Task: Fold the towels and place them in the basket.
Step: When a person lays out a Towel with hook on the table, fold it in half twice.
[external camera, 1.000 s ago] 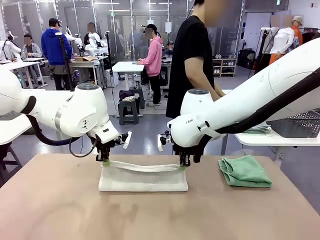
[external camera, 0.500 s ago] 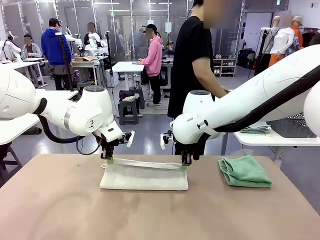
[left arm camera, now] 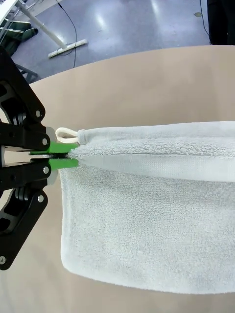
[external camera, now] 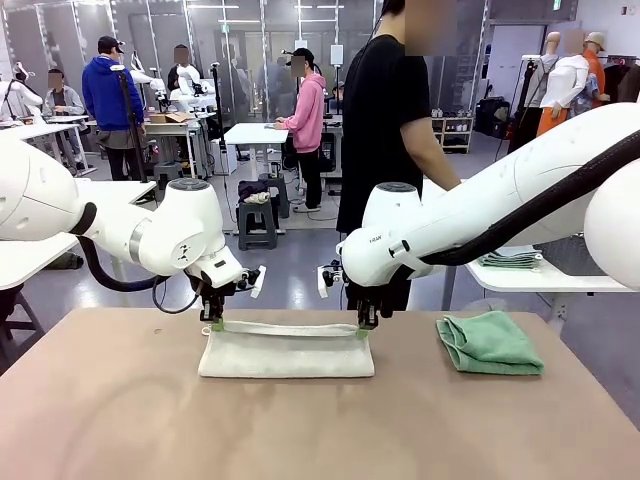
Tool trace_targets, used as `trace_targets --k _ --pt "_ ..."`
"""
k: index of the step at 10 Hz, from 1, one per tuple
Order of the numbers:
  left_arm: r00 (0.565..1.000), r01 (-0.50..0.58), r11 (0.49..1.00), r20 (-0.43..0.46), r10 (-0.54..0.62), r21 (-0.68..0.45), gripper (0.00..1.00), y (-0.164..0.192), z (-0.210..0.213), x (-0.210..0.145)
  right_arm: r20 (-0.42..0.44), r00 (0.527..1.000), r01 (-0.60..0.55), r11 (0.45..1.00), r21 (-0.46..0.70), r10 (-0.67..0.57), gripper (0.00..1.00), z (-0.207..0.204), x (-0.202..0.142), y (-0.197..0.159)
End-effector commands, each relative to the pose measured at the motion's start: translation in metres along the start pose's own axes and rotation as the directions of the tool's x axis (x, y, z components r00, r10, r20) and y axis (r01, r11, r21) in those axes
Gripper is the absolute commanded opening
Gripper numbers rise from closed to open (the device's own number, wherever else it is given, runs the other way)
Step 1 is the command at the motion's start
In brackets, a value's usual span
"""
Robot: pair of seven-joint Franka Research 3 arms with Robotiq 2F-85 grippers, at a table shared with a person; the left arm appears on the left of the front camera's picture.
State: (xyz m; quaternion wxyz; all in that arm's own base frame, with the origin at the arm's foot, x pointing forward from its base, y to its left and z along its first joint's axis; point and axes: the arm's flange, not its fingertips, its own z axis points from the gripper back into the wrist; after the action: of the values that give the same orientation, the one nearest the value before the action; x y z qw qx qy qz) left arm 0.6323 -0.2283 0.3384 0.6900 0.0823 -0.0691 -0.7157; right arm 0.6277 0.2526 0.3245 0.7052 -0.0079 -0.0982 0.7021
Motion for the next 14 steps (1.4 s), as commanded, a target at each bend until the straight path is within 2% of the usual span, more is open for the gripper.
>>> trace_targets --k 1,2,3,4,5,7,8,9,10,11,12,13,14 --pt "1.000 -0.006 1.000 -0.005 0.006 0.003 0.22 0.008 0.001 0.000 0.010 1.000 -0.025 1.000 0.003 0.025 0.26 0.005 -0.004 -0.005" --pt "1.000 -0.008 1.000 -0.006 0.008 0.015 0.42 0.008 0.003 -0.001 0.011 1.000 -0.027 1.000 -0.004 0.027 0.46 0.006 -0.004 -0.004" --pt "1.000 -0.014 1.000 -0.004 0.014 0.021 0.26 0.008 0.005 -0.002 0.012 1.000 -0.027 1.000 -0.009 0.027 0.30 0.008 -0.004 -0.004" --pt "1.000 -0.017 1.000 0.008 0.017 0.014 0.61 0.007 0.013 -0.005 0.012 0.999 -0.032 0.999 -0.012 0.032 0.66 0.014 -0.004 -0.003" --pt "0.999 -0.040 0.999 0.018 0.040 -0.004 0.45 0.005 0.025 -0.010 0.010 0.999 -0.044 0.999 -0.024 0.044 0.49 0.024 -0.002 0.001" --pt "0.993 -0.065 0.998 0.095 0.066 -0.019 0.45 -0.005 0.062 -0.026 0.012 1.000 0.017 1.000 -0.019 -0.016 0.49 0.053 -0.001 0.014" --pt "0.985 -0.056 0.998 0.162 0.058 -0.018 0.45 -0.017 0.087 -0.039 0.016 0.993 0.119 0.993 -0.002 -0.119 0.49 0.072 0.001 0.028" --pt "0.975 -0.054 0.998 0.217 0.055 -0.009 0.45 -0.027 0.104 -0.053 0.015 0.960 0.281 0.959 -0.024 -0.281 0.49 0.086 0.002 0.041" --pt "0.960 -0.058 0.998 0.276 0.057 -0.005 0.45 -0.033 0.115 -0.068 0.025 0.908 0.419 0.907 -0.043 -0.419 0.49 0.097 0.004 0.054" --pt "0.941 -0.073 0.997 0.330 0.071 -0.006 0.45 -0.037 0.120 -0.085 0.019 0.862 0.507 0.859 -0.076 -0.507 0.49 0.105 0.008 0.064" --pt "0.912 -0.081 0.996 0.400 0.086 -0.030 0.45 -0.039 0.119 -0.104 0.017 0.844 0.535 0.841 -0.076 -0.535 0.49 0.111 0.014 0.074" --pt "0.874 -0.092 0.994 0.474 0.106 -0.052 0.45 -0.042 0.115 -0.125 0.029 0.870 0.493 0.869 -0.039 -0.492 0.49 0.117 0.019 0.084" --pt "0.840 -0.111 0.992 0.528 0.127 -0.061 0.45 -0.044 0.108 -0.143 0.019 0.879 0.477 0.878 -0.044 -0.477 0.49 0.115 0.008 0.057"
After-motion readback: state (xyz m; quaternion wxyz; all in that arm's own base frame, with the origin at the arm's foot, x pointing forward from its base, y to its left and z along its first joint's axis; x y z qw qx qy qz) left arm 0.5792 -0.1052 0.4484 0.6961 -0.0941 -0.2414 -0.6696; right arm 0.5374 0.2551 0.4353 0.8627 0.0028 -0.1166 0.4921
